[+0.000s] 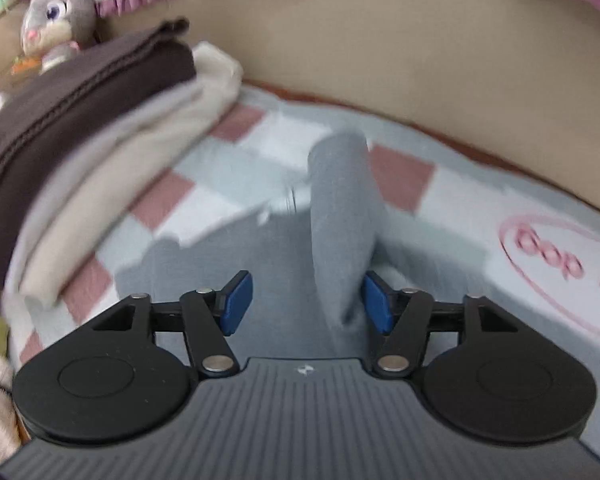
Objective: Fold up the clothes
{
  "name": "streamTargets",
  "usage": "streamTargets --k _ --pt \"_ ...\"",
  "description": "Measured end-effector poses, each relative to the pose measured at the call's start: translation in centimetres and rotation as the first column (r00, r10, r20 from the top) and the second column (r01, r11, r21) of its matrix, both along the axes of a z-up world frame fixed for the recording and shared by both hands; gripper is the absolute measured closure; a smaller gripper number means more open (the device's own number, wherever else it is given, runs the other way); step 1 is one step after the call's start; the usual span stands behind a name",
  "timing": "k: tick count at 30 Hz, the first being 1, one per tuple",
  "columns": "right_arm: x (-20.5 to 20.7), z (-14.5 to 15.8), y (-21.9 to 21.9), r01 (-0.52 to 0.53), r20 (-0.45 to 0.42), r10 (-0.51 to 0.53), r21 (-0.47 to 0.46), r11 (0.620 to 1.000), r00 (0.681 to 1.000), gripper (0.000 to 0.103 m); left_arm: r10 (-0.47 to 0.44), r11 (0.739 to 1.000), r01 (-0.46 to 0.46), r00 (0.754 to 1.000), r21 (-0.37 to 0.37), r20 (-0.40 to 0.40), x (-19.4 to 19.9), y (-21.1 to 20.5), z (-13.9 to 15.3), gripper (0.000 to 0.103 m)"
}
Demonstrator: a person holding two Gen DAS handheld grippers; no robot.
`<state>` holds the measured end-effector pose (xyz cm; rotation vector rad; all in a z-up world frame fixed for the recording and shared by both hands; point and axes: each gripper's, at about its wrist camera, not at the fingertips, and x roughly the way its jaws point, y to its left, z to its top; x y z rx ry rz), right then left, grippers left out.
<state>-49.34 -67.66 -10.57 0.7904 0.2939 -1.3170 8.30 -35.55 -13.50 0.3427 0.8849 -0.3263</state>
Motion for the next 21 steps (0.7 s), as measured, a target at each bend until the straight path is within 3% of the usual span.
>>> streamTargets --k 1,2,3,4,5,6,8,10,12,18,20,21 --pt "-0.1 -0.2 -0.1 0.009 0.008 -0.009 0.007 1.000 1.000 0.092 0.019 1.000 -0.019 1.000 0.011 0.017 0.8 -0.3 -0.2 0.029" --pt "-0.3 -0.5 -0.4 0.006 0.034 -0.006 0.010 1.000 0.999 0.092 -0.032 0.999 0.032 0.999 0.032 -0.001 1.5 -1.0 -0.9 0.016" --pt "-0.5 -0.8 -0.6 0.001 0.061 -0.002 0.012 1.000 0.998 0.093 -0.090 0.994 0.094 0.994 0.056 -0.060 2.3 -1.6 -1.8 0.011" --pt "-0.5 -1.1 -0.8 -0.008 0.093 0.007 0.010 1.000 0.996 0.093 -0.154 0.982 0.169 0.973 0.079 -0.175 3.2 -2.1 -3.4 0.018" --pt "-0.6 -1.4 -0.9 -0.018 0.126 0.017 0.007 1.000 0.992 0.093 -0.162 0.983 0.177 0.964 0.053 -0.212 3.6 -1.7 -4.0 0.034" --pt "-0.5 -1.6 -1.0 -0.022 0.143 0.020 0.010 1.000 0.990 0.093 -0.146 0.989 0.145 0.970 -0.017 -0.196 3.9 -0.8 -3.5 0.094" --pt "0.0 -1.5 -0.8 -0.027 0.124 0.028 -0.006 1.000 0.992 0.093 -0.201 0.979 0.202 0.969 -0.006 -0.143 3.7 -0.4 -2.2 0.098" --pt "0.5 -1.0 -0.5 -0.029 0.084 0.032 -0.038 0.999 0.996 0.094 -0.270 0.962 0.269 0.962 0.047 0.023 2.1 0.1 0.3 0.098" --pt "0.4 -0.3 0.0 -0.010 0.076 0.015 -0.079 0.997 0.997 0.095 -0.297 0.955 0.296 0.943 0.029 0.152 1.2 1.3 3.7 0.098" --pt "-2.5 2.1 0.5 0.037 0.197 0.002 -0.193 0.981 0.980 0.096 -0.169 0.956 0.255 0.883 -0.145 0.438 2.6 4.7 13.5 0.098" --pt "-3.1 2.2 0.3 0.041 0.275 0.031 -0.252 0.967 0.961 0.096 -0.098 0.958 0.213 0.874 -0.194 0.477 3.9 4.6 15.0 0.098" --pt "-2.9 2.1 0.0 0.048 0.286 0.030 -0.261 0.964 0.958 0.096 -0.078 0.958 0.194 0.885 -0.212 0.458 5.0 4.3 14.8 0.098"
